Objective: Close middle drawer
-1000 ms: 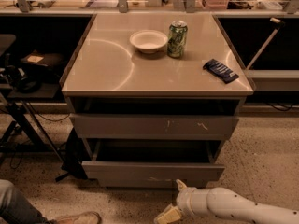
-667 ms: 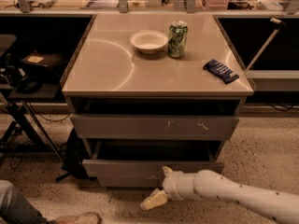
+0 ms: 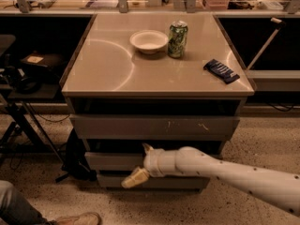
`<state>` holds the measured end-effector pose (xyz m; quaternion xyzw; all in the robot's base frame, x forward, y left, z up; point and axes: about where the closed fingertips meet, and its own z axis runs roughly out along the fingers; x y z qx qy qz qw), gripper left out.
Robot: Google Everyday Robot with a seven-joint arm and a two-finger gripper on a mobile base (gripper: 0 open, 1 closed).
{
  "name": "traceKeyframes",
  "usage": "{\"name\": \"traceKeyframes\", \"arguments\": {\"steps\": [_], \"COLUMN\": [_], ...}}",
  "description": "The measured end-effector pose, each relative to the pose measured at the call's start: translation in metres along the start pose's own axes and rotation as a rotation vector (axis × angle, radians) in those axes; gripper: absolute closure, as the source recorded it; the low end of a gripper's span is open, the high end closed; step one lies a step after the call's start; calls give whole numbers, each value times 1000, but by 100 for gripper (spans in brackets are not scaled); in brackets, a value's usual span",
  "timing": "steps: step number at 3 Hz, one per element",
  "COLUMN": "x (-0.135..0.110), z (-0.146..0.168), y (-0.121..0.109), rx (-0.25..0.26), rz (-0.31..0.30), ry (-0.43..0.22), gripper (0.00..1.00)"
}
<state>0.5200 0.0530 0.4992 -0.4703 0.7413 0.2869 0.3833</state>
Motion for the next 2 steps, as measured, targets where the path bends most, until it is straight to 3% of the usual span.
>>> {"name": "traceKeyframes", "arguments": {"steps": [1,2], "x": [-32,-31], "z": [7,7], "y": [-21,-21], "rx": [21,21], "rz": [-19,-18], "ry": [-36,-36], "gripper": [0,0]}}
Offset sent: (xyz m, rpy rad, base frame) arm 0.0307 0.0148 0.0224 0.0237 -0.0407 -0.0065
